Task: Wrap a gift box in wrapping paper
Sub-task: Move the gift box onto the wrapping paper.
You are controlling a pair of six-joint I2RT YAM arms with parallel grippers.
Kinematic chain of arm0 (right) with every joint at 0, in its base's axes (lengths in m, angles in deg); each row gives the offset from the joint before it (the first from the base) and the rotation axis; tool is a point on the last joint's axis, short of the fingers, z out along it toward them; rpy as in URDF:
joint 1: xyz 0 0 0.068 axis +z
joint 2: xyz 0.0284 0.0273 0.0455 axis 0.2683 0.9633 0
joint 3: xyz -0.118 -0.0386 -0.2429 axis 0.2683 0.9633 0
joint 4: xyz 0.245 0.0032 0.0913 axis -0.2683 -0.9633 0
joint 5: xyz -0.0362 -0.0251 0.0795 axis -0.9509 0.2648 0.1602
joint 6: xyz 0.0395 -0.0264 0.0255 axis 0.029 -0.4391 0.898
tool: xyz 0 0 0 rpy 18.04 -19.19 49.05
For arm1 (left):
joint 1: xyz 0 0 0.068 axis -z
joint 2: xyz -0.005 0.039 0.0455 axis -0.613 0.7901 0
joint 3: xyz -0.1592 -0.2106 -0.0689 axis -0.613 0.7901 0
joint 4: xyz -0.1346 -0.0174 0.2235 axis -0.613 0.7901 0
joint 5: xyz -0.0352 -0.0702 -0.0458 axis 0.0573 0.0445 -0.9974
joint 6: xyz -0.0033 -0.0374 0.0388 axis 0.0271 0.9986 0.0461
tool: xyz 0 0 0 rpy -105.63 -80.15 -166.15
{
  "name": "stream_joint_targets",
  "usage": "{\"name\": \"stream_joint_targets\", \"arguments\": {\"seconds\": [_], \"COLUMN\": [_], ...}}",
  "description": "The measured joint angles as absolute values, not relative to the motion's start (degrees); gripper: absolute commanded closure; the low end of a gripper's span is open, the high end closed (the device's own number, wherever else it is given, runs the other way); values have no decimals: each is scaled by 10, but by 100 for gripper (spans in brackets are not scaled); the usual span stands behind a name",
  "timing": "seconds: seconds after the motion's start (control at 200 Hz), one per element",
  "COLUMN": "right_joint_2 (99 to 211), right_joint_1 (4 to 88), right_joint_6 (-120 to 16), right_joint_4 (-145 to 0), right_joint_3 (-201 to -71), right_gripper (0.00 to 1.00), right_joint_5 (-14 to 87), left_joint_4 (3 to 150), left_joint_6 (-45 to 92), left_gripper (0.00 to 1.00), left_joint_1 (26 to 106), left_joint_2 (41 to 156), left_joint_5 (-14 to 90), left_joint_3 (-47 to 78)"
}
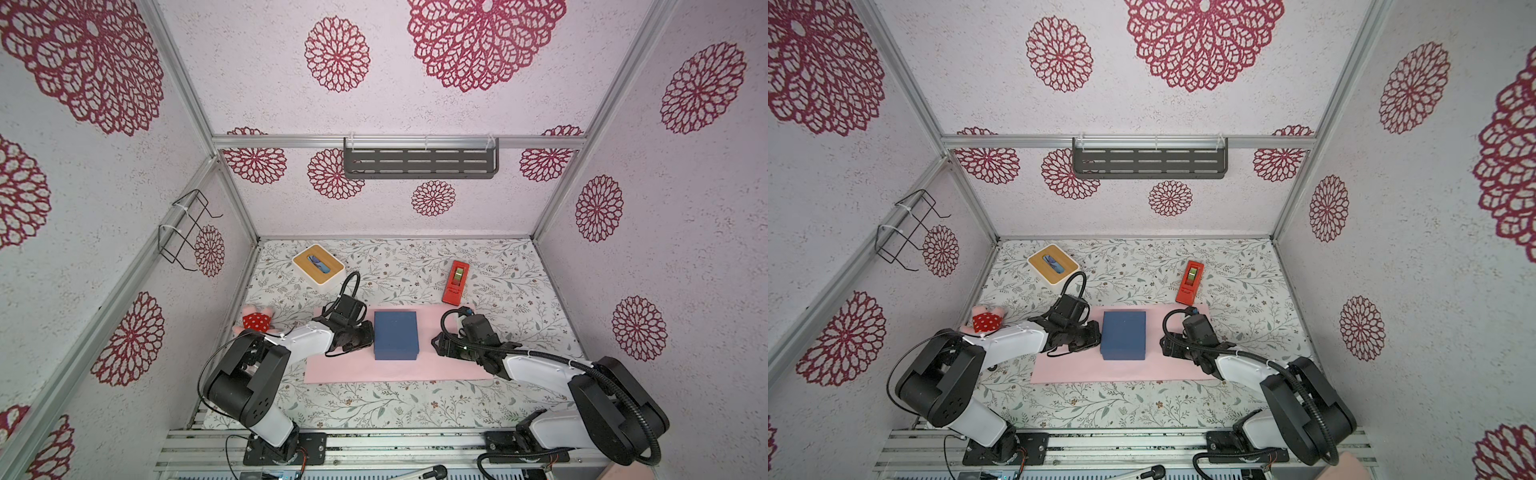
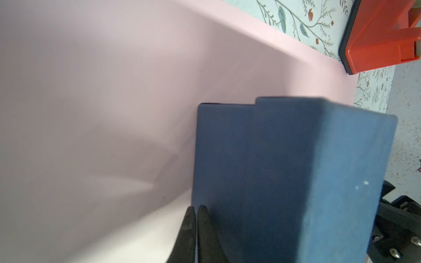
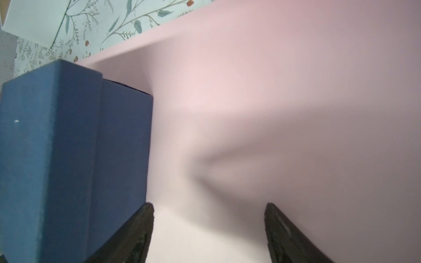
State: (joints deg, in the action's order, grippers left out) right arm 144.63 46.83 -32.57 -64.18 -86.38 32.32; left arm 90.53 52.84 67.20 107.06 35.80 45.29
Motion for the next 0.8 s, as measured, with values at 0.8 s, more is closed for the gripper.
{"name": "stream_joint_targets", "arguments": {"seconds": [0.8], "right_joint_2": [1450], "right_joint_1": [468], "right_joint_6": [-326], "right_joint_4": [-641], "right_joint_3": [-867], "right_gripper": [22], "right_joint_5": [323], "left_joint_4": [919], "left_joint_6": [537], "left_gripper": [91], "left_joint_1": [683], "left_joint_2": [1057], "left_joint_5": [350], "left_joint_3": [467]}}
